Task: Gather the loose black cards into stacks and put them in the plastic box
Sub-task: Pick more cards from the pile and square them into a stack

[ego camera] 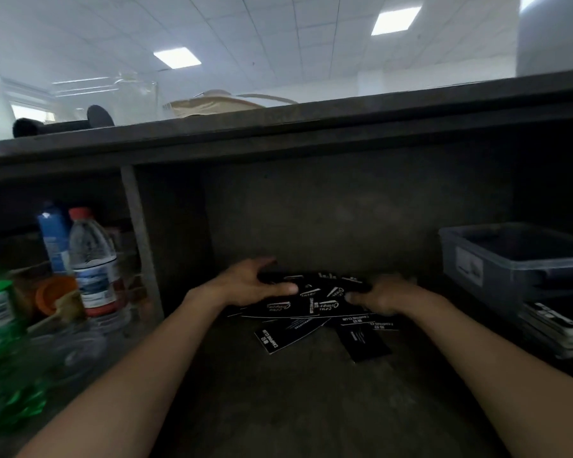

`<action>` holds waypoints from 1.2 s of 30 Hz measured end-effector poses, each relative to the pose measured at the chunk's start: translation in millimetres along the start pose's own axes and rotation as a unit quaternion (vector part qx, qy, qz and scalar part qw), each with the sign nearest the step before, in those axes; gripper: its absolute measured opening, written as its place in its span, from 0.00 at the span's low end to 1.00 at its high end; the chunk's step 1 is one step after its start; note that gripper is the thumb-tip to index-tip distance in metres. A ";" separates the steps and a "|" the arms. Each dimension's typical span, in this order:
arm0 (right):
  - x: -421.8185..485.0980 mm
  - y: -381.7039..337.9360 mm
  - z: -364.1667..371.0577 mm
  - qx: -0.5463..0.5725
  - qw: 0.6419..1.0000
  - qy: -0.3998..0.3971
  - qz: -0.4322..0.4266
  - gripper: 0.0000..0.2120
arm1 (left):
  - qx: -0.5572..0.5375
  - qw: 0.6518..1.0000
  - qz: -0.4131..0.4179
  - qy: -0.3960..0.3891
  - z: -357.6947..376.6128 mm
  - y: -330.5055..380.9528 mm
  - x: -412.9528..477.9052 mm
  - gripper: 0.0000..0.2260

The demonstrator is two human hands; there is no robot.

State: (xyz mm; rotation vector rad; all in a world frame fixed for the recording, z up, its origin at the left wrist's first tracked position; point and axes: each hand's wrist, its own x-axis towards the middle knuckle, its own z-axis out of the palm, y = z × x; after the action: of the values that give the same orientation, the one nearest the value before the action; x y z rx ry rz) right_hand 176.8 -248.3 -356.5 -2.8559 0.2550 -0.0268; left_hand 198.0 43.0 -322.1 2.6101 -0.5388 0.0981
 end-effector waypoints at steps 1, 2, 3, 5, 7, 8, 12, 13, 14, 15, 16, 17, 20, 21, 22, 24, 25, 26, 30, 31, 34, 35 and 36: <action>-0.8 3.4 2.4 -0.021 0.999 -0.010 0.043 0.46 | 0.016 0.999 -0.030 0.002 2.6 -6.8 -1.2 0.49; -2.9 7.0 4.4 -0.015 0.997 -0.014 0.076 0.50 | 0.034 0.997 -0.065 -0.009 9.7 -12.4 -1.6 0.48; -6.5 9.4 7.8 0.001 0.995 -0.020 0.099 0.52 | 0.054 0.993 -0.100 -0.028 21.1 -15.4 -2.4 0.48; -14.3 6.7 15.8 -0.001 0.992 -0.030 0.119 0.53 | 0.103 0.980 -0.156 -0.063 43.3 -14.7 -5.8 0.44; -17.6 -4.7 22.5 -0.007 0.995 -0.037 0.097 0.53 | 0.114 0.976 -0.170 -0.071 53.7 -9.4 -6.3 0.40; -19.1 -11.8 24.9 -0.008 0.996 -0.036 0.081 0.52 | 0.110 0.977 -0.167 -0.072 56.0 -6.6 -5.4 0.39; -17.8 -21.9 17.6 -0.045 0.998 -0.031 0.034 0.44 | 0.074 0.988 -0.122 -0.066 49.4 0.4 0.4 0.32; -18.9 -21.4 11.9 -0.060 0.998 -0.015 0.018 0.40 | 0.058 0.992 -0.101 -0.047 44.0 -1.0 1.1 0.29; -20.5 -21.2 6.1 -0.069 0.997 0.015 0.007 0.37 | 0.040 0.996 -0.081 -0.023 38.0 -3.6 1.2 0.25; -24.1 -22.3 -0.2 -0.071 0.996 0.059 -0.008 0.34 | 0.026 0.998 -0.065 -0.003 31.7 -6.2 1.4 0.22; -28.2 -24.7 -5.2 -0.055 0.993 0.099 -0.044 0.31 | 0.025 0.998 -0.050 0.014 26.8 -8.0 0.9 0.19; -31.9 -28.2 -7.5 -0.018 0.987 0.119 -0.109 0.29 | 0.038 0.998 -0.031 0.029 23.7 -8.8 -0.3 0.17; -54.1 -49.7 -1.0 0.128 0.952 0.026 -0.278 0.27 | 0.083 0.994 0.038 0.059 21.8 -5.8 -6.4 0.10; -57.5 -56.9 2.7 0.121 0.948 0.007 -0.295 0.30 | 0.085 0.993 0.060 0.064 21.6 -3.1 -8.4 0.09; -56.5 -61.5 5.6 0.100 0.948 0.011 -0.301 0.32 | 0.082 0.991 0.080 0.069 21.1 -0.9 -9.7 0.08; -50.4 -65.1 6.9 0.125 0.956 0.027 -0.266 0.31 | 0.036 0.992 0.093 0.079 22.3 4.2 -9.7 0.06; -48.3 -64.6 5.5 0.178 0.956 0.023 -0.230 0.28 | -0.025 0.994 0.075 0.080 23.5 7.7 -9.8 0.06; -45.9 -62.6 3.7 0.243 0.950 0.017 -0.194 0.25 | -0.109 0.990 0.047 0.075 24.6 12.5 -10.8 0.06; -40.9 -51.0 -5.2 0.544 0.837 0.005 -0.061 0.11 | -0.299 0.954 -0.014 0.037 22.4 27.5 -16.8 0.20; -41.1 -50.7 -8.5 0.620 0.783 -0.012 -0.039 0.10 | -0.315 0.949 -0.002 0.022 21.7 29.9 -19.0 0.23; -40.7 -51.5 -12.4 0.707 0.702 -0.076 -0.044 0.11 | -0.325 0.944 0.047 0.015 22.7 35.3 -21.8 0.17; -41.7 -52.2 -10.4 0.692 0.713 -0.099 -0.060 0.12 | -0.334 0.940 0.057 0.032 23.0 35.2 -20.9 0.12; -42.4 -51.8 -7.2 0.649 0.749 -0.108 -0.078 0.14 | -0.347 0.935 0.058 0.054 22.0 34.7 -20.7 0.08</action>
State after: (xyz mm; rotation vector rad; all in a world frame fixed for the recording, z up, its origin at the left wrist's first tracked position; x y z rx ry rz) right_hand 143.7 -193.7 -335.3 -1.4383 -0.0689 0.0705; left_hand 164.9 12.1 -329.8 1.8739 -0.5621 0.0715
